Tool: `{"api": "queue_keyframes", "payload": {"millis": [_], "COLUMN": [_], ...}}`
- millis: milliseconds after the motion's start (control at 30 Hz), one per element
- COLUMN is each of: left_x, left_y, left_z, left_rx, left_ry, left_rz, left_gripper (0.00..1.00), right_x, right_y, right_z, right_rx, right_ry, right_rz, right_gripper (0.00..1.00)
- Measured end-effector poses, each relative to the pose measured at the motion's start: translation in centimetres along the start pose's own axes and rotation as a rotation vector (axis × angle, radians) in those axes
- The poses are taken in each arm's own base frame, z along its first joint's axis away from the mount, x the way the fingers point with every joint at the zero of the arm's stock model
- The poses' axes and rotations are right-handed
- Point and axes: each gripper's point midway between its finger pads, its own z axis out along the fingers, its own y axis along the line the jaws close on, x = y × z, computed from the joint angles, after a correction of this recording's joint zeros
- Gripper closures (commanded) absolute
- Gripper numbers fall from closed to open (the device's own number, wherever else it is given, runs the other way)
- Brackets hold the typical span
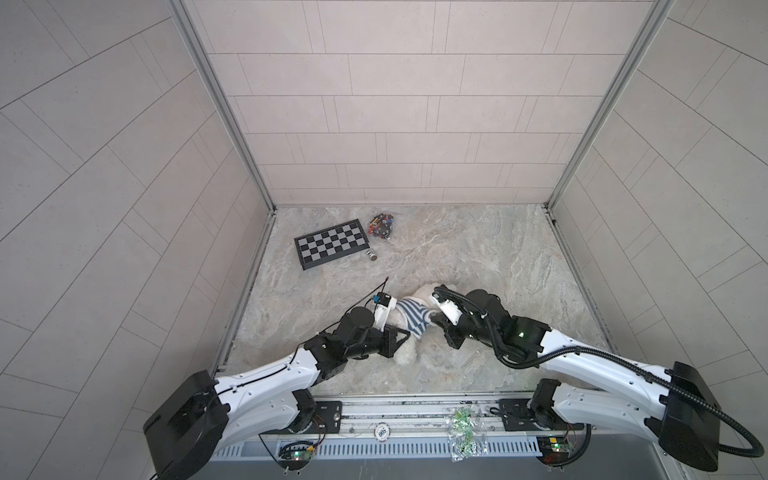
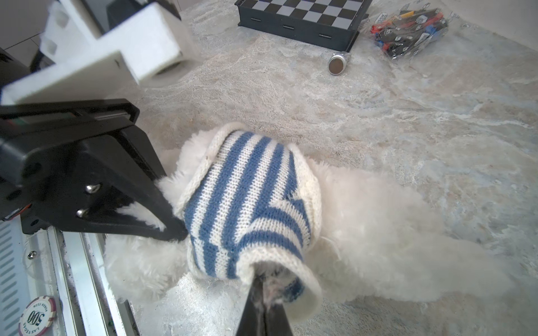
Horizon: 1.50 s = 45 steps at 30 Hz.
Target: Dress the teddy bear
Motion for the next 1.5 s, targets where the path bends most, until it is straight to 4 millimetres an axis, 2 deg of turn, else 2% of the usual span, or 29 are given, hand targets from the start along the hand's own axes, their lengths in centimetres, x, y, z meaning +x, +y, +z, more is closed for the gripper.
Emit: {"api": "queue_keyframes", "payload": {"millis": [200,400,600,700,867,1000,1067,1200,1400,1500], "left_x": [0.2,0.4,0.8,1.0,1.2,1.0,0.9,0.8,-0.8,-1.2], "left_y": [0.0,0.1,0.3,0.4,0.6,0.4,0.3,0.3,0.9,1.1], "left_z": [0.1,0.2,0.5,0.7,0.6,0.4,0.3,-0.2,-1.4,-1.7], "left_rx": [0.002,-0.001,-0.010,-0.017,-0.026,-0.025,-0.023,-0.027,-0.041,-0.045], "left_ry": [0.008,0.018,0.038,0.049,0.058,0.050,0.047,0.040,-0.014,-0.026], "left_rz": [0.002,0.025,0.043,0.045,0.049,0.055,0.061,0.066,0.065,0.074], "left_gripper": [1.00,1.00,1.00,1.00,1.00,1.00,1.00,1.00,1.00,1.00], "right_x": [0.4,0.6,0.4,0.7,1.2,1.1,1.0,0.3,-1.5,-1.9], "right_y": [-0.1,0.1,0.4,0.3,0.1,-0.1,-0.1,-0.1,0.4,0.6], "right_z": [1.3,2.2,2.9,3.5,4.4,4.5,4.4,3.6,0.2,-1.3], "right_rx": [-0.002,-0.014,-0.033,-0.035,-0.033,-0.030,-0.029,-0.028,-0.034,-0.040], "right_ry": [0.020,0.028,0.016,0.028,0.041,0.037,0.033,0.011,-0.062,-0.081], "right_rz": [0.001,-0.003,0.002,0.002,0.004,0.000,-0.007,-0.016,-0.031,-0.036], "right_gripper": [0.85,0.72,0.69,0.72,0.84,0.99,1.00,1.00,1.00,1.00]}}
